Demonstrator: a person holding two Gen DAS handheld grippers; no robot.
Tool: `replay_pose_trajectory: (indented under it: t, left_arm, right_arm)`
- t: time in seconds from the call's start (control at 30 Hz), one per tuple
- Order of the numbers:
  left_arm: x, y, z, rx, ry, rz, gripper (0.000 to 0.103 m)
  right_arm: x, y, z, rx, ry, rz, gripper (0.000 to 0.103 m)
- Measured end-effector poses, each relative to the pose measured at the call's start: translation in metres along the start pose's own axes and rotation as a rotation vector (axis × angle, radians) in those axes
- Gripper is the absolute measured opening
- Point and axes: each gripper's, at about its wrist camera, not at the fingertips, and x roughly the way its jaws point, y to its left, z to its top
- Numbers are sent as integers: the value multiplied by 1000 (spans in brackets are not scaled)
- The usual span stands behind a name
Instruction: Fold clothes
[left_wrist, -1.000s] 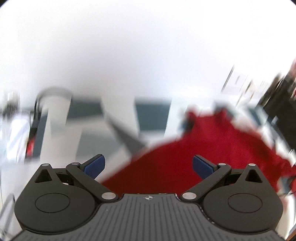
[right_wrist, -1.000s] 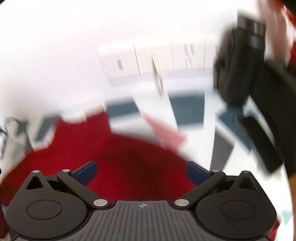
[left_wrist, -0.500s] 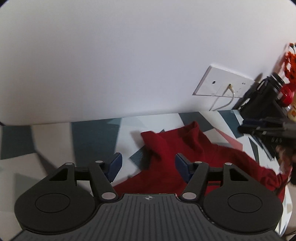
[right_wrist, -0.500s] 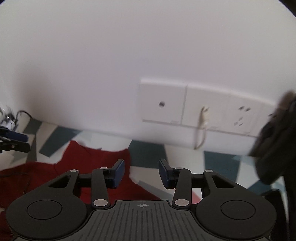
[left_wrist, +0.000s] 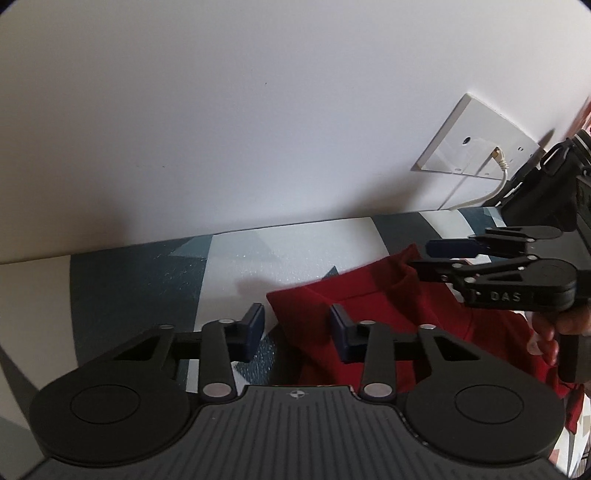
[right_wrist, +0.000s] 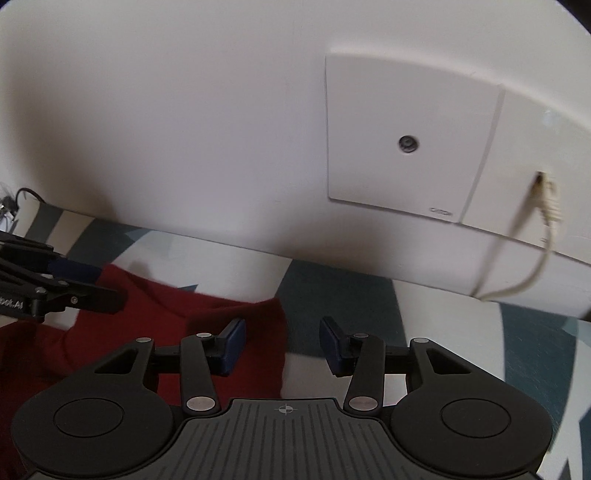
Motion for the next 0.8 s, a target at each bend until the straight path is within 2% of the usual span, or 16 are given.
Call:
replay_pose_trajectory:
  t: [0.03, 0.1, 0.13, 0.17, 0.2, 0.3, 0.4, 0.47, 0.57, 0.67, 0.8]
  left_arm:
    - [1, 1, 0, -3, -3, -12, 18]
    - [2, 1, 0, 0, -9, -27, 10]
    - [1, 0, -1, 11, -13, -38, 7]
    - [-1, -1, -2, 30, -18, -41, 6]
    - [-4, -3, -2, 50, -25, -40, 6]
    - [-21, -9, 0, 104, -71, -35, 5]
    - [-50, -25, -3, 233, -139, -23, 5]
    - [-70, -42, -15, 358, -182, -15, 5]
    - [-90, -61, -39, 472, -206, -27, 5]
    - [-97, -72, -67, 528, -168, -62, 5]
    - [-84, -82, -101, 576, -45, -98, 5]
  right_arm:
    - [3, 0, 2, 0, 2, 4, 41]
    - [8, 2, 4, -6, 16, 28, 29]
    - [10, 3, 5, -9, 25, 42, 25]
    - [11, 5, 5, -21, 39, 56, 13]
    - [10, 7, 4, -38, 41, 66, 9]
    - [-4, 8, 2, -72, -12, 36, 7]
    - [-35, 2, -3, -56, -94, 37, 7]
    - [-65, 0, -11, -71, -154, 47, 7]
    - [-105, -4, -34, -80, -204, 58, 7]
    - [-130, -2, -67, -78, -210, 62, 6]
    - [-133, 9, -108, -74, -132, 72, 6]
